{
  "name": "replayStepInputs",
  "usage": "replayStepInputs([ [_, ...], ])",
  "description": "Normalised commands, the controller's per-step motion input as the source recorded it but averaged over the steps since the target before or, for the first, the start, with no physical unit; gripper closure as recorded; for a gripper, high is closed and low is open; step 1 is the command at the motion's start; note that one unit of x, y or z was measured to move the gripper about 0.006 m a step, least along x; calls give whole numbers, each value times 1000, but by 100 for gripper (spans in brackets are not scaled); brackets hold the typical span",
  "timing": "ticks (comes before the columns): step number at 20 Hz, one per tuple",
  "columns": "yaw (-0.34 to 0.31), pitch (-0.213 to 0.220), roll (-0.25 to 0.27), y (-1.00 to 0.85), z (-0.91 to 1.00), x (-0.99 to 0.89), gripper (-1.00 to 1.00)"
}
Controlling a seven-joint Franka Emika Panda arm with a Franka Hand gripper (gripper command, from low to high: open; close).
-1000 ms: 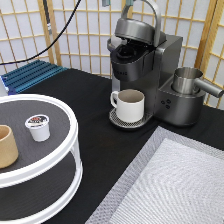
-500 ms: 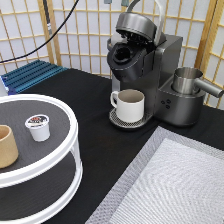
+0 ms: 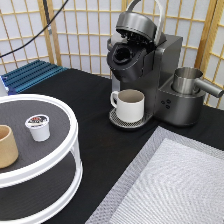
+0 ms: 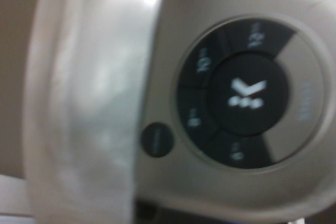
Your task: Make coffee
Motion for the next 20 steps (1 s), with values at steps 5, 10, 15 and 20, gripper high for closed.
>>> replayStepInputs([
  [5, 0, -23, 236, -906, 21, 158, -100],
  [10, 0, -15, 273, -895, -177, 75, -100],
  [15, 0, -4, 200, -976, -290, 0, -100],
  [20, 0, -25, 171, -962, -430, -81, -100],
])
